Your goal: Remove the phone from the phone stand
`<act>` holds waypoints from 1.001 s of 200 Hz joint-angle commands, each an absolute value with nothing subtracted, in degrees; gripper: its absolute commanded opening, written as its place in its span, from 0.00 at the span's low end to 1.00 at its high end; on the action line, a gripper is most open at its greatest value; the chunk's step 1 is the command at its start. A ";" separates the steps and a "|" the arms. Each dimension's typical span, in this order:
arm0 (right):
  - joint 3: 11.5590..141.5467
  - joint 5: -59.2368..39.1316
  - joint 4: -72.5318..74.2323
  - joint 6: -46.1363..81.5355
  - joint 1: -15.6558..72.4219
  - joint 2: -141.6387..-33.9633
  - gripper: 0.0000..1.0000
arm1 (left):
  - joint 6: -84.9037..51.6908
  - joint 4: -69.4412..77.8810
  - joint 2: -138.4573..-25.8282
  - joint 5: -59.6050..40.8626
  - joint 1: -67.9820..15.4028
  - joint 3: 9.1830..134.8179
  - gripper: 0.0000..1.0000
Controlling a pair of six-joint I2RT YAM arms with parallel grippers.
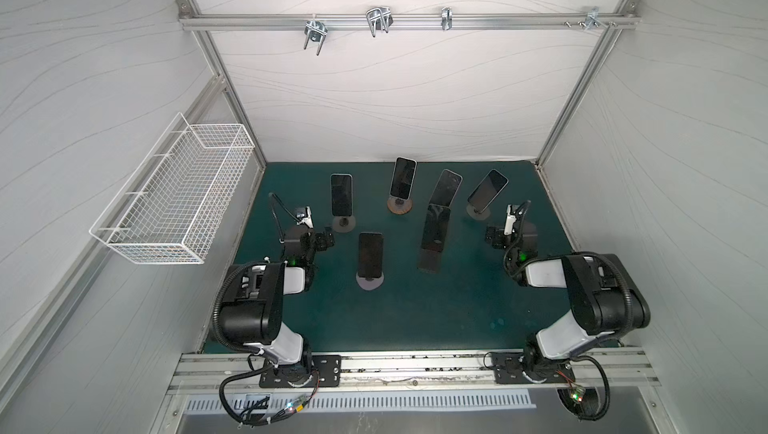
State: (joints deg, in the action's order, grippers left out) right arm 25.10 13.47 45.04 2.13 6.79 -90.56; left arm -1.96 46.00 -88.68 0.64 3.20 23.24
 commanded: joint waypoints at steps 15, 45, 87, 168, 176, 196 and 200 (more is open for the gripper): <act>24.61 13.80 46.45 2.38 6.94 -89.70 0.99 | -1.54 47.17 -89.12 0.18 2.83 24.87 1.00; 24.63 13.80 46.48 2.42 6.94 -89.74 0.99 | -1.55 47.17 -89.08 0.20 2.90 24.85 1.00; 24.61 13.80 46.47 2.44 6.89 -89.73 0.99 | -1.50 47.10 -88.99 0.18 2.89 24.87 1.00; 24.57 13.80 46.56 2.42 6.93 -89.69 0.99 | -1.47 47.01 -88.95 0.31 2.81 24.85 1.00; 24.21 13.66 47.14 2.38 6.94 -89.56 0.99 | -1.41 47.11 -88.95 0.23 2.81 24.82 1.00; 24.85 14.25 44.52 2.98 6.68 -88.13 0.99 | -1.62 48.43 -88.51 0.90 2.81 24.06 1.00; 25.16 13.05 43.90 2.87 6.49 -87.83 0.99 | -1.67 48.55 -88.09 1.11 2.81 23.85 1.00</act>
